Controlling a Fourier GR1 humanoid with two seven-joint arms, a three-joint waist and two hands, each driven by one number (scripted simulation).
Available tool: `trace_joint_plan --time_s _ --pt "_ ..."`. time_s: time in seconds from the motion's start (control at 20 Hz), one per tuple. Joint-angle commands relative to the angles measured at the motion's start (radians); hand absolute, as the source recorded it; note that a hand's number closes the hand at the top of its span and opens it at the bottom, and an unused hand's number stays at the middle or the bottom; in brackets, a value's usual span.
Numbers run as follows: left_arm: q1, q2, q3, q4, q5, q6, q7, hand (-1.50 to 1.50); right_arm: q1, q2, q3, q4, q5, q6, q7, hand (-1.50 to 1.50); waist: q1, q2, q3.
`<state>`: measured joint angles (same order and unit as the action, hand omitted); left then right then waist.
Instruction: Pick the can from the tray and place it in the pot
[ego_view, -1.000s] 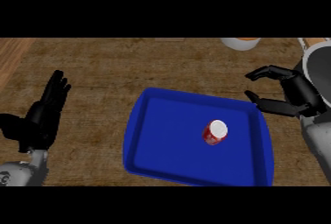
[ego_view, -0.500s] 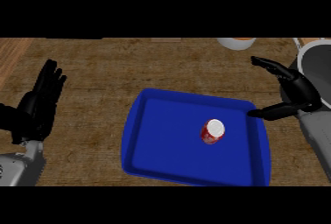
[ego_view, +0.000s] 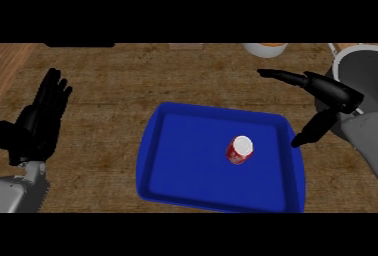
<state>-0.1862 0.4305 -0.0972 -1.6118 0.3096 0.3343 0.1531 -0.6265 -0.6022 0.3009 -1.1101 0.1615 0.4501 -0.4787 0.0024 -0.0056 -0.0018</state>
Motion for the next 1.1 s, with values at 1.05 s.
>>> trace_joint_plan --time_s 1.05 --pt "-0.012 -0.050 0.119 0.029 -0.055 -0.117 0.032 0.00 0.197 0.172 0.127 -0.396 0.355 0.180 0.512 -1.50 -0.003 0.004 0.002"
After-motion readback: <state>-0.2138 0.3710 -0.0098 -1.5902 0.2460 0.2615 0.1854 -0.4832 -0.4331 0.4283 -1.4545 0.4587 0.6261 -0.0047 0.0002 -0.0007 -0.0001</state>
